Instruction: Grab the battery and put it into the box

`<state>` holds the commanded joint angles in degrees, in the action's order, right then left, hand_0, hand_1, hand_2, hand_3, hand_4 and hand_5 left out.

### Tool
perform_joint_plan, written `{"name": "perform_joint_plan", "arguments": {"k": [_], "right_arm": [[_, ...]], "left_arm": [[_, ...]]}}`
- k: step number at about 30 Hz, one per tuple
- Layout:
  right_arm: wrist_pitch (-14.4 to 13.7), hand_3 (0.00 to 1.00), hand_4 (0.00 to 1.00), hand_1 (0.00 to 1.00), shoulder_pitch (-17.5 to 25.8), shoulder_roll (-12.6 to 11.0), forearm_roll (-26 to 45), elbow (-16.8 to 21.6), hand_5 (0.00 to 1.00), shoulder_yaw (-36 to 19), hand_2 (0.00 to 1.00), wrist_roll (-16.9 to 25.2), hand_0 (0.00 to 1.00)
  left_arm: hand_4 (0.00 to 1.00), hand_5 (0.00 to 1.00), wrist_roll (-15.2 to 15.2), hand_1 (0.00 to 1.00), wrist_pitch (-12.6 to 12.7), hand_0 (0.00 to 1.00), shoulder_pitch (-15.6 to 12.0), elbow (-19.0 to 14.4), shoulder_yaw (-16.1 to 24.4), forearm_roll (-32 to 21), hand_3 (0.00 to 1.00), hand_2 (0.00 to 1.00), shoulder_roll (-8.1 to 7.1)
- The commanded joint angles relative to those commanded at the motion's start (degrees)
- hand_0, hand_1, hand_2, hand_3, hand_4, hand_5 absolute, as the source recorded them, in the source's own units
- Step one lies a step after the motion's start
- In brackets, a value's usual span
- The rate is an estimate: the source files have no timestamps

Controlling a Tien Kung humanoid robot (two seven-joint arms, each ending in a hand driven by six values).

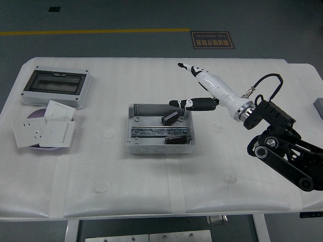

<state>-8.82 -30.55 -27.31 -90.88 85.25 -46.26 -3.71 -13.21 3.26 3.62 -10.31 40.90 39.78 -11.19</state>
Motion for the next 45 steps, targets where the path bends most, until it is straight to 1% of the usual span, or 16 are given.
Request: {"name": "perform_joint_plan", "arguments": {"k": [3,8,14,15,17,20,21,22,28,31,38,42,45], "right_arm": [[-0.06,0.998,0.998,0.998,0.77,-1.40,2.43,1.02,0.710,-3.54,0.998,0.59,0.998],[-0.17,0.998,0.998,0.998,2.82,-3.31,4.30,2.52,0.710,-9.72,0.998,1.13,0.998],[0.07,0.998,0.998,0.998,5.58,-4.77,4.57,3.58,0.717,-16.98,0.998,1.31,0.998],[0.11,0.998,0.998,0.968,6.04,-4.97,4.55,3.75,0.687,-18.18,0.971,1.35,0.998],[0.16,0.998,0.998,0.968,6.88,-5.26,4.49,4.03,0.687,-20.44,0.971,1.45,0.998],[0.06,0.998,0.998,0.968,8.14,-5.53,4.60,4.02,0.687,-22.99,0.971,1.78,0.998],[0.07,0.998,0.998,0.945,8.68,-5.70,4.69,3.76,0.696,-23.77,0.953,1.88,0.998],[0.09,0.998,0.998,0.945,9.21,-5.89,4.76,3.51,0.696,-24.41,0.953,1.95,0.998],[0.13,0.998,0.998,0.930,11.82,-6.98,4.32,2.36,0.689,-26.67,0.946,2.03,0.998],[0.12,0.998,0.998,0.930,12.94,-7.02,3.77,2.35,0.689,-28.05,0.946,1.95,0.998],[-0.04,0.998,0.998,0.922,15.77,-5.67,2.61,3.26,0.694,-33.60,0.942,1.69,0.998],[0.06,0.998,0.998,0.918,17.47,-5.24,1.85,4.64,0.689,-35.39,0.941,0.96,0.998],[0.36,0.997,0.998,0.911,17.91,-5.02,1.23,5.39,0.679,-35.90,0.939,0.46,0.998]], "left_arm": [[0.662,0.254,0.01,0.663,0.01,0.650,-0.05,0.00,0.02,-0.03,0.638,0.569,-0.01],[0.662,0.254,-0.25,0.663,-0.08,0.650,-0.10,0.00,0.50,0.39,0.638,0.569,-0.05],[0.662,0.252,-0.35,0.664,-0.19,0.650,-0.22,0.00,0.57,0.43,0.637,0.569,-0.02],[0.661,0.251,-0.38,0.662,-0.22,0.650,-0.27,0.00,0.58,0.50,0.636,0.569,-0.01],[0.661,0.251,-0.39,0.662,-0.24,0.650,-0.35,0.00,0.55,0.54,0.636,0.569,0.01],[0.661,0.251,-0.36,0.662,-0.28,0.650,-0.43,0.00,0.47,0.53,0.636,0.569,-0.05],[0.660,0.249,-0.35,0.663,-0.31,0.651,-0.43,0.00,0.41,0.51,0.636,0.569,-0.10],[0.660,0.249,-0.32,0.663,-0.33,0.651,-0.42,0.00,0.35,0.47,0.636,0.569,-0.14],[0.661,0.251,-0.36,0.663,-0.43,0.651,-0.37,0.00,0.27,0.54,0.636,0.569,-0.39],[0.661,0.251,-0.49,0.663,-0.52,0.651,-0.37,0.00,0.36,0.76,0.636,0.569,-0.51],[0.661,0.252,-0.62,0.663,-0.66,0.651,-0.49,0.00,0.55,1.14,0.636,0.569,-0.89],[0.661,0.252,-0.58,0.663,-0.62,0.652,-0.83,0.00,0.58,0.83,0.636,0.570,-0.90],[0.661,0.251,-0.98,0.664,-0.76,0.652,-1.21,0.00,0.91,1.21,0.636,0.570,-0.77]]}}
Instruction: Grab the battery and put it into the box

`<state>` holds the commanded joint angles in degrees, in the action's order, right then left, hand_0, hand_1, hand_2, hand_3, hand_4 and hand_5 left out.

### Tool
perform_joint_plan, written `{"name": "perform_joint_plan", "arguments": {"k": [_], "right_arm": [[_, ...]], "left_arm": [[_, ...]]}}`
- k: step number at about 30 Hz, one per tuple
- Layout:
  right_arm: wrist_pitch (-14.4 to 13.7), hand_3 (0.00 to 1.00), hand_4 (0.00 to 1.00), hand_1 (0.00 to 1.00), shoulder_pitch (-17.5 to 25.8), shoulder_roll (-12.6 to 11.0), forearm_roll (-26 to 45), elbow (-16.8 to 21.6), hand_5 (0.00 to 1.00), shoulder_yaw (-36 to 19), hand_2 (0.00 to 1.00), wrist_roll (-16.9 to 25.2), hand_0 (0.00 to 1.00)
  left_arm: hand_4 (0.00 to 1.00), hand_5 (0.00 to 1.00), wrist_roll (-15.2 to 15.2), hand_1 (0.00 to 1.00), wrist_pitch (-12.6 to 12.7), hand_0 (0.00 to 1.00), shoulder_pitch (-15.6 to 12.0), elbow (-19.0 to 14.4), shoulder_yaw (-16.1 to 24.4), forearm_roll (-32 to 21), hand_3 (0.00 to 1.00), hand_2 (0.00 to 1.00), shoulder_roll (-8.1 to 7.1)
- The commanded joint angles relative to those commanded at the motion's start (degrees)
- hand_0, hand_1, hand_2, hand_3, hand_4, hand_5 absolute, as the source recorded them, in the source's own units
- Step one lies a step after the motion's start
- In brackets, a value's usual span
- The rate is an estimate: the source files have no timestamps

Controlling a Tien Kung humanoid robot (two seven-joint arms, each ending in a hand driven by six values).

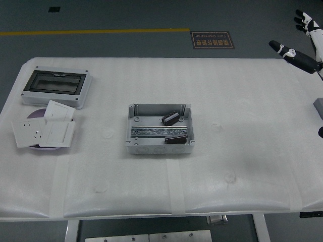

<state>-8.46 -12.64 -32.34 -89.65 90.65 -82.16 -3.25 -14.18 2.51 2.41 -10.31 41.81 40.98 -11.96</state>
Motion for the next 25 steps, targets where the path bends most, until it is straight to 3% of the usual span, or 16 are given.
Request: {"name": "perform_joint_plan", "arguments": {"k": [25], "right_arm": [[0.04,0.991,0.987,0.887,0.67,0.15,-0.30,0.49,0.692,-3.57,0.927,-0.33,0.998]], "left_arm": [[0.660,0.252,0.74,0.664,-0.01,0.653,-0.09,0.00,-1.48,-2.32,0.636,0.573,0.09]]}}
